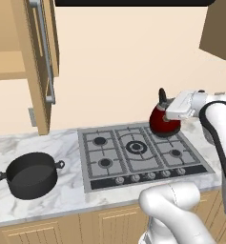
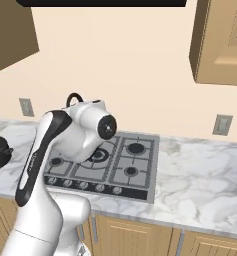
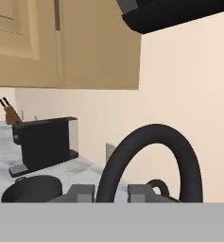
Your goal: Pick the kettle from the cabinet and place it on a stove burner. Then pick the pot from the counter and place it on another stove burner. Finally, turn both burners on.
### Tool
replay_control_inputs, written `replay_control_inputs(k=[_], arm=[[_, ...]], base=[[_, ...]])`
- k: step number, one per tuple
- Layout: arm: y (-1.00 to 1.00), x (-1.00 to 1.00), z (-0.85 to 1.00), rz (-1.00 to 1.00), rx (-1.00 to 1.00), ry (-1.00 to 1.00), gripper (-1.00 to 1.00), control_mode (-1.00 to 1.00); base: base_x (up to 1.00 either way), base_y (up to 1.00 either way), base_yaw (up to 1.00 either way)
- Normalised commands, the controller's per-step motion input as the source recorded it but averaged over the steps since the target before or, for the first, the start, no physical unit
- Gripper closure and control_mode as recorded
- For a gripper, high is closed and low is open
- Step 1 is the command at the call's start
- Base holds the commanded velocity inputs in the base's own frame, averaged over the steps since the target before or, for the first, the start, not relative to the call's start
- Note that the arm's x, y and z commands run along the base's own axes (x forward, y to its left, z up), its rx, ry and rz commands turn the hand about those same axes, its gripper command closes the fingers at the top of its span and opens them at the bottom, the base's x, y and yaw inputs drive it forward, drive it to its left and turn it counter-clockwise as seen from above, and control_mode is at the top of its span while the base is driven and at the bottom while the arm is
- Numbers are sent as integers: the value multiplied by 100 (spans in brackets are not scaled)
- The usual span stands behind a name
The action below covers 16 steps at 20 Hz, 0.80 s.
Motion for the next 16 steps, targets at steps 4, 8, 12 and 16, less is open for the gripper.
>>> replay_control_inputs(k=[4, 8, 12, 16], arm=[[15, 16, -36, 9, 2, 2, 100, -100], [16, 16, -33, 8, 1, 1, 100, -100], [8, 17, -25, 7, 3, 0, 100, -100], [1, 20, -16, 5, 4, 0, 100, -100]], base=[[0, 0, 0], [0, 0, 0], [0, 0, 0], [0, 0, 0]])
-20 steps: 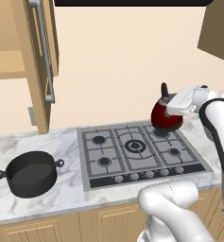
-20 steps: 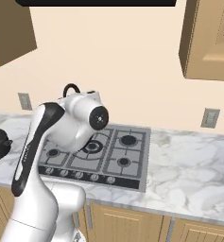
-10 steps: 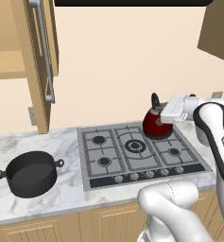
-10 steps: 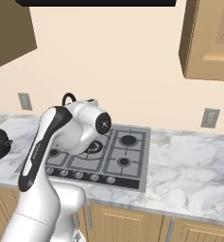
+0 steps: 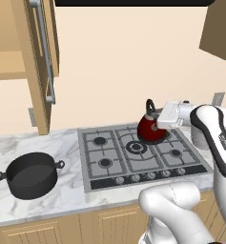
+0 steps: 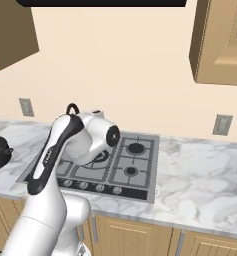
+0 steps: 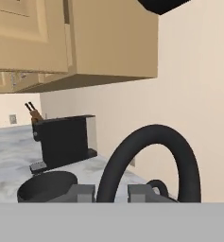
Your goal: Pick the kettle from the cabinet and place it on a stove burner. Then pick the pot from the counter and place it on another stove burner. Finally, turn both burners on.
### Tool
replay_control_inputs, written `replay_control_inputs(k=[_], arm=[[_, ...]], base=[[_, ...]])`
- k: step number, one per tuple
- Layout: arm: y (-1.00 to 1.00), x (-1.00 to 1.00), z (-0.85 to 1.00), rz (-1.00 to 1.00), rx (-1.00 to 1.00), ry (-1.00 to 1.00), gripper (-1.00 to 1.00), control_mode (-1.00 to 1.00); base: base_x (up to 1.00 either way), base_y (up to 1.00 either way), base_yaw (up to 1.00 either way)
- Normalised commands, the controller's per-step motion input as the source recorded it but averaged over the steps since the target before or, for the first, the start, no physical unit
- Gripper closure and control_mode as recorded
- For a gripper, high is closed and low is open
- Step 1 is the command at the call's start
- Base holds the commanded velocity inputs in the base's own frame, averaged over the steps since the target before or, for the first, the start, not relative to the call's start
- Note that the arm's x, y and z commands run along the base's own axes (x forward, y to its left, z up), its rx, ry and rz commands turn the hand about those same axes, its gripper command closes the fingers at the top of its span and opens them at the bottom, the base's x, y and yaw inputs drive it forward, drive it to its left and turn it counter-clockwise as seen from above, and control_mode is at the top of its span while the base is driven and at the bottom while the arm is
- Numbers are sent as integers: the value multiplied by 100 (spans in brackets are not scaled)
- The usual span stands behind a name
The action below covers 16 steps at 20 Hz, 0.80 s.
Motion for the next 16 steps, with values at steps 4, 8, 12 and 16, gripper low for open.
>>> replay_control_inputs(k=[4, 8, 12, 16], arm=[[0, 22, -12, 3, 5, 0, 100, -100], [0, 10, -19, 1, 3, 0, 100, -100], [-2, 0, -26, 0, 1, 4, 100, -100], [-10, 1, -36, -1, 2, 2, 100, -100]], base=[[0, 0, 0], [0, 0, 0], [0, 0, 0], [0, 0, 0]])
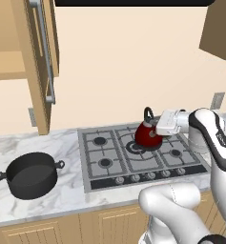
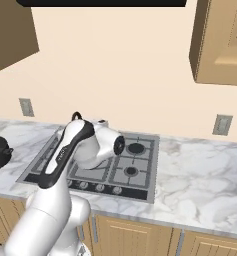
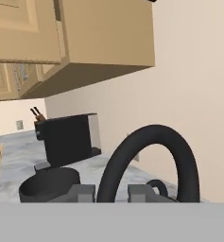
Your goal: Pick the kettle from the cabinet and place it on a stove burner. Then pick the pot from the counter and place it on another stove burner. Finally, turn both burners on.
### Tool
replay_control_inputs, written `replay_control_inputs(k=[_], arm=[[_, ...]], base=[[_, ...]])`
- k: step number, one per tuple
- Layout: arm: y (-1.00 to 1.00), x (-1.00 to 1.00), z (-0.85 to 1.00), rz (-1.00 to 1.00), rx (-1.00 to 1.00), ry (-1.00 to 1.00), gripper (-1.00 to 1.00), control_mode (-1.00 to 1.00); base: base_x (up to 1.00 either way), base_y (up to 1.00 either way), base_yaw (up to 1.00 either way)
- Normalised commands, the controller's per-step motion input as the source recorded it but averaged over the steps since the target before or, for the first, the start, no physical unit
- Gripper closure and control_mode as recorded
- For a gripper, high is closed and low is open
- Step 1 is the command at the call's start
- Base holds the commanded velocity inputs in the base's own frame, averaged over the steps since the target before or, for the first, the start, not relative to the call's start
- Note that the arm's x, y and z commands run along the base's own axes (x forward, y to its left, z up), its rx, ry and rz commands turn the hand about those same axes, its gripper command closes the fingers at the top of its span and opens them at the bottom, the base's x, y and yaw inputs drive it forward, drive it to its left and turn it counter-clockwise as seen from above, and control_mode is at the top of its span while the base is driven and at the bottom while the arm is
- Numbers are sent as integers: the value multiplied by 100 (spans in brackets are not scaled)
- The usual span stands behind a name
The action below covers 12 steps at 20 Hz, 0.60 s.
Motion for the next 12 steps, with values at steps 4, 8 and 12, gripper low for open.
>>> replay_control_inputs(k=[4, 8, 12], arm=[[-14, 13, -29, -4, 4, 0, 100, -100], [-14, 19, -29, -3, 4, 0, 100, -100], [-9, 26, -33, -1, 5, 0, 100, -100]], base=[[0, 0, 0], [0, 0, 0], [0, 0, 0]])
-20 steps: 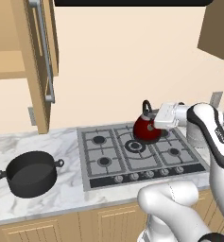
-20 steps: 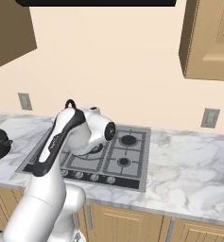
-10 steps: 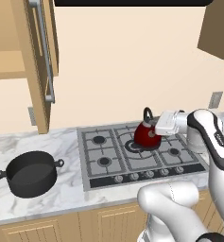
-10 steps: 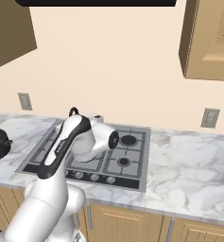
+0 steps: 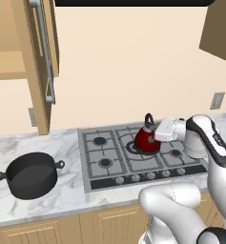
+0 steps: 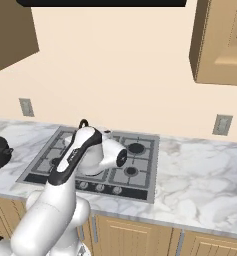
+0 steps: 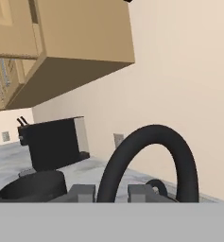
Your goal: Pick the kettle from the cabinet and place it on a stove burner. Then pick the pot from the counter and place it on another stove burner. Finally, turn both burners on.
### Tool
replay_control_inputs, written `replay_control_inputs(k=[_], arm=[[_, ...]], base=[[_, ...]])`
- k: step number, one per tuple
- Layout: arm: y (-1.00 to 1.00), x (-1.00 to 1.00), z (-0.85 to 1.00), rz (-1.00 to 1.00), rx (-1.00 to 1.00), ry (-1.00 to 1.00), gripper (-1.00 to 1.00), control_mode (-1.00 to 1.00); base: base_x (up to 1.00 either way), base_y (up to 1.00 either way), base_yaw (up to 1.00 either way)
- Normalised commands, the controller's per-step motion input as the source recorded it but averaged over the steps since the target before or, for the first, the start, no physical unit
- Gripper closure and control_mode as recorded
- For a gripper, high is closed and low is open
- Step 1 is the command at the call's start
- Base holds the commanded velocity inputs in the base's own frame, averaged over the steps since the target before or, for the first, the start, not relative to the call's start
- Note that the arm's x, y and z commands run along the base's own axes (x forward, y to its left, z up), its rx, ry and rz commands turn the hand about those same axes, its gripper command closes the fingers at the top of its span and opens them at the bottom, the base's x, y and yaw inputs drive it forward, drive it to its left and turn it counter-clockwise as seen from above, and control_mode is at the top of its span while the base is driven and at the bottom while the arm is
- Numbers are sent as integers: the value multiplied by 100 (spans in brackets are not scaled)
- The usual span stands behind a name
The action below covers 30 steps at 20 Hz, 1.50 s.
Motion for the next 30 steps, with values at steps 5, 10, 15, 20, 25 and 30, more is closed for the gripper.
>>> replay_control_inputs(k=[5, 10, 15, 20, 25, 30], arm=[[-6, 29, -31, 0, 5, 0, 100, -100], [-13, 28, -27, 0, 6, -1, 100, -100], [-11, 26, -16, 0, 4, -5, 100, -100], [0, 23, -9, 0, 2, -4, 100, -100], [-1, 19, -7, -2, 0, 0, 100, -100], [-1, 26, 0, -3, -5, 6, 100, -100]], base=[[0, 0, 0], [0, 0, 0], [0, 0, 0], [0, 0, 0], [0, 0, 0], [0, 0, 0]])
